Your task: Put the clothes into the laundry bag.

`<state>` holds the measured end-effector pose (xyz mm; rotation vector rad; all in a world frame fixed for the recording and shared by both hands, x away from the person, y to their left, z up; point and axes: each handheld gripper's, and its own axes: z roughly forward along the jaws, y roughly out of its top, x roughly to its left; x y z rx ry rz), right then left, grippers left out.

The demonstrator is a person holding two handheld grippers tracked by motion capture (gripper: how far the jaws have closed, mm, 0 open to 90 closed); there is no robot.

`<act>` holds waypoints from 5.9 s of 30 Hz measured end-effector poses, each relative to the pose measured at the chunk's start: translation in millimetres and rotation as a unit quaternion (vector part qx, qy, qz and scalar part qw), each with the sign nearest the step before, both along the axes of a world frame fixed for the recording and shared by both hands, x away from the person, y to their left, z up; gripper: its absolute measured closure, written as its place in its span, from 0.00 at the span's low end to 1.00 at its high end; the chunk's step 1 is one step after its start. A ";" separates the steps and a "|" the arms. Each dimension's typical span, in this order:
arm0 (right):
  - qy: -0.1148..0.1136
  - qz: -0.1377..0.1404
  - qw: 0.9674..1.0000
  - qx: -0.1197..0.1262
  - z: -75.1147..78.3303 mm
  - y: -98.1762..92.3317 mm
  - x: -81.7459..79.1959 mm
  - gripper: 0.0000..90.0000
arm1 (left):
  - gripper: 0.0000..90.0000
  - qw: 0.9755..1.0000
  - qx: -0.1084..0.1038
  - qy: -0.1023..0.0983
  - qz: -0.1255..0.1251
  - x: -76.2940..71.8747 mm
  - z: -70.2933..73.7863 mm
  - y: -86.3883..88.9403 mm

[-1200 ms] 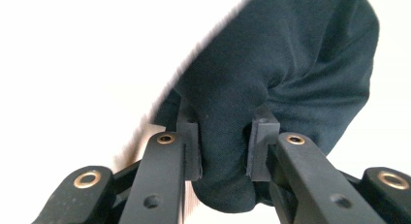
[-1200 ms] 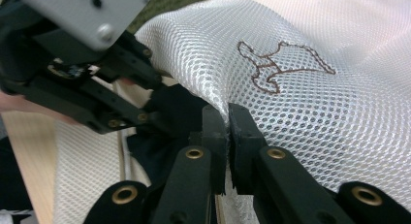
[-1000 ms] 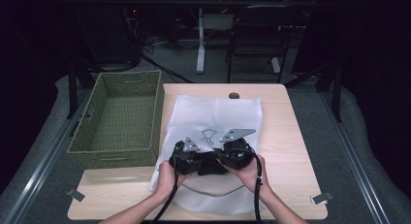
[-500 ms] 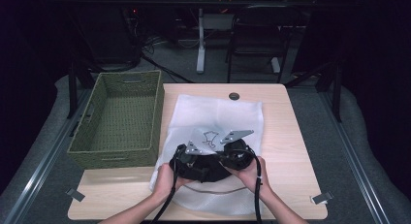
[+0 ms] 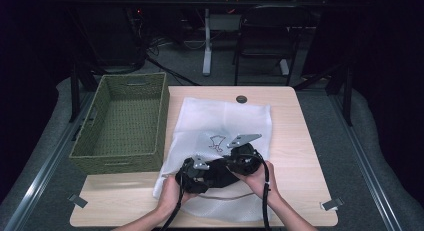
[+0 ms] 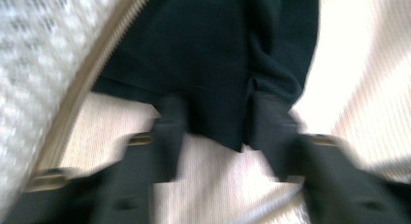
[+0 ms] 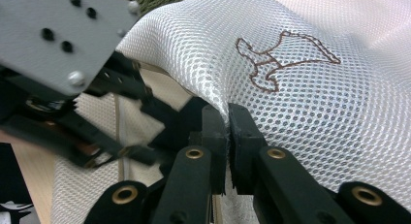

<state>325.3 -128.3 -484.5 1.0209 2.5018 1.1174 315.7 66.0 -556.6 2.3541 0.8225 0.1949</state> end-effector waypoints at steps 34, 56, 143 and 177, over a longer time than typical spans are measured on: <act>0.038 -0.014 0.999 0.017 -3.3 -2.7 3.3 0.95 | 0.68 0.999 -0.030 -0.020 0.030 13.5 -12.9 -20.7; 0.056 -0.022 0.997 0.049 1.7 -11.5 3.4 0.96 | 0.52 0.997 -0.071 0.013 0.007 25.8 0.4 -16.8; 0.100 0.017 0.980 -0.171 -65.4 -4.9 28.3 0.87 | 0.46 0.992 0.075 0.093 0.039 -18.7 0.9 109.9; 0.050 0.150 0.987 -0.019 -25.9 45.1 -6.3 0.56 | 0.92 0.997 0.042 0.042 0.047 -23.8 2.7 110.2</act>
